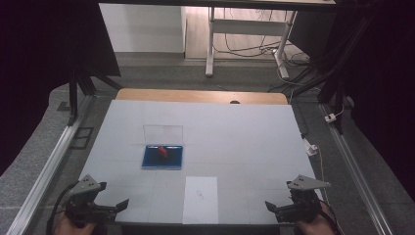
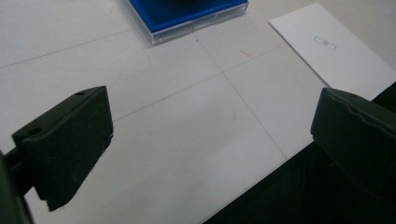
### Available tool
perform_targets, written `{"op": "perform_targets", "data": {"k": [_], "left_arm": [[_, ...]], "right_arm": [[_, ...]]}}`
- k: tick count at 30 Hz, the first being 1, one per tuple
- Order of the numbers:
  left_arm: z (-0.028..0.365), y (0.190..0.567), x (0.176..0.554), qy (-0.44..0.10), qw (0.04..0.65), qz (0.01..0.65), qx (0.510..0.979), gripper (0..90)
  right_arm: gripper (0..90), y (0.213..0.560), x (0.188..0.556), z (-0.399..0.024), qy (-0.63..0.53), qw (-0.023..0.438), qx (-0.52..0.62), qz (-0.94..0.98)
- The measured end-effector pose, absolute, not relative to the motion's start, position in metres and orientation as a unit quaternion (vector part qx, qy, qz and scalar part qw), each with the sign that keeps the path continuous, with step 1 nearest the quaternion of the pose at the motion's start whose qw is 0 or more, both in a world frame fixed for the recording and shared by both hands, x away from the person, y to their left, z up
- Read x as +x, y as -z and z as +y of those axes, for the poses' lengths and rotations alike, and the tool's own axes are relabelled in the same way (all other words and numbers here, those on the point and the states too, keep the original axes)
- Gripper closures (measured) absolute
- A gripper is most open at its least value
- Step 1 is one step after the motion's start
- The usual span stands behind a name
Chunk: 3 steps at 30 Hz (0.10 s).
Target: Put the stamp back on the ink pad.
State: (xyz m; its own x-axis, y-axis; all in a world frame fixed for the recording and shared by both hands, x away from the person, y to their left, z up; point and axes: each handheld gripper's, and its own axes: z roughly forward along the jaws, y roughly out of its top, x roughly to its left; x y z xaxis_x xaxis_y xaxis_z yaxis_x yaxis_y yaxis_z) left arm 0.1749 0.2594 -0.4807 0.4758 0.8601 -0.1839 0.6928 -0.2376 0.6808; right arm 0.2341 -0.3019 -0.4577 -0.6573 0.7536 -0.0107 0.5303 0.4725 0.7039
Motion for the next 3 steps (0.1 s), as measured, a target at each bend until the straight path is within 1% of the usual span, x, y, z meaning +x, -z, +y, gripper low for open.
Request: {"op": "perform_targets", "data": {"k": [3], "left_arm": [[0.2592, 0.4802, 0.1758, -0.113, 0.366, 0.499, 0.777, 0.0]], "right_arm": [[0.0, 0.4583, 0.2346, -0.302, -0.341, 0.163, 0.38, 0.844]]}}
